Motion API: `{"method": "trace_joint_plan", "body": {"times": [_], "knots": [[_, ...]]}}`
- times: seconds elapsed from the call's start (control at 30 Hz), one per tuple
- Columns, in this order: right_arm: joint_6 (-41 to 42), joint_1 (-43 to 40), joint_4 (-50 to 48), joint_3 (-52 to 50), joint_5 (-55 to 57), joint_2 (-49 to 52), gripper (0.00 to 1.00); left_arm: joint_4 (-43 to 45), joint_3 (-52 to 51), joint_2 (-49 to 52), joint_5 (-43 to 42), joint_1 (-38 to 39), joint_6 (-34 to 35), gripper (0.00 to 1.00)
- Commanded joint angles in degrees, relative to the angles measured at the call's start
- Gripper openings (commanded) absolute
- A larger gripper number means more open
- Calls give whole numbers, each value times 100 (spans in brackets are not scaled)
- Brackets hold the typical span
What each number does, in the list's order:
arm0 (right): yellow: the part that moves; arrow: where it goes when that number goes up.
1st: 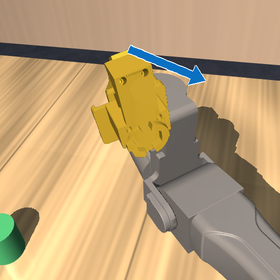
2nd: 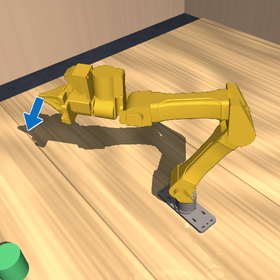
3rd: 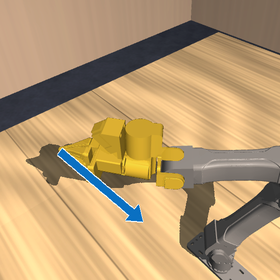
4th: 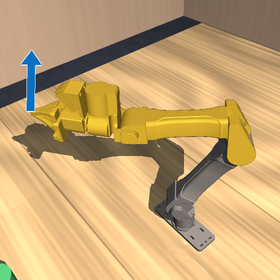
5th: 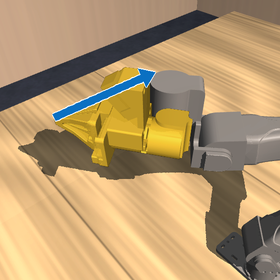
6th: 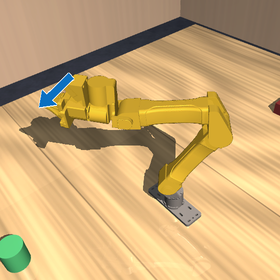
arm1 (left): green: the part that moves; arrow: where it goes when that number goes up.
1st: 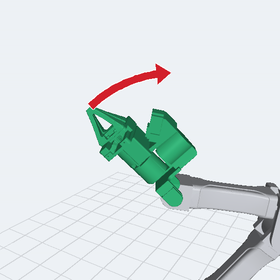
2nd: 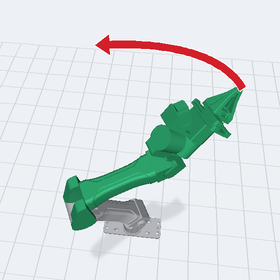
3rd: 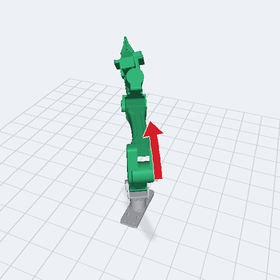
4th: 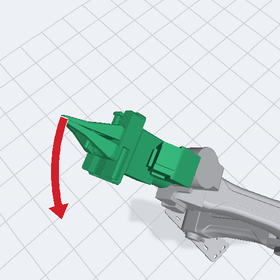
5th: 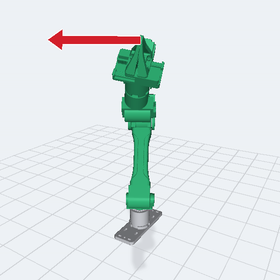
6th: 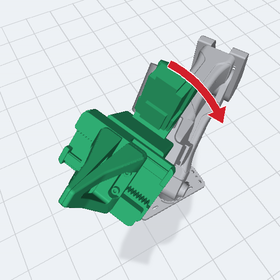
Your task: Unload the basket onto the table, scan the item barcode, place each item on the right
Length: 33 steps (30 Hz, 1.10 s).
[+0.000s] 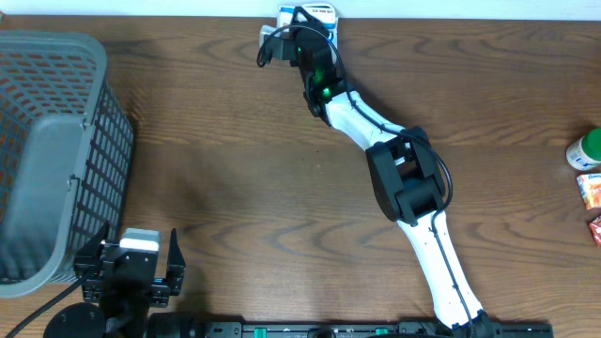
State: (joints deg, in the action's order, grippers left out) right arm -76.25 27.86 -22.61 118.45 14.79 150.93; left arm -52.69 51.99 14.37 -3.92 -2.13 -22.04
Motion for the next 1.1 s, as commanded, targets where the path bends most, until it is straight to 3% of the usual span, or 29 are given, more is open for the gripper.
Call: {"method": "trace_joint_plan", "body": {"times": [0.0,0.23,0.37,0.53,0.7,0.83,1.07], "knots": [[-52,-92,-33,164,-195,85,29,-2,-2,11,9,17,76,86],[-55,-131,13,164,780,-37,25,-2,-2,11,7,17,76,87],[37,-188,726,164,1290,-492,24,-4,-2,11,9,17,76,86],[717,-382,1773,164,1971,-1335,24,-2,-2,11,9,17,76,86],[2037,-861,2135,164,3482,-1838,18,-2,-2,11,9,17,76,86],[2848,-1445,3379,164,4360,-1904,17,-2,-2,11,9,17,76,86],[5663,-2684,6478,157,3676,-1904,15,-2,-2,11,9,17,76,86]]}}
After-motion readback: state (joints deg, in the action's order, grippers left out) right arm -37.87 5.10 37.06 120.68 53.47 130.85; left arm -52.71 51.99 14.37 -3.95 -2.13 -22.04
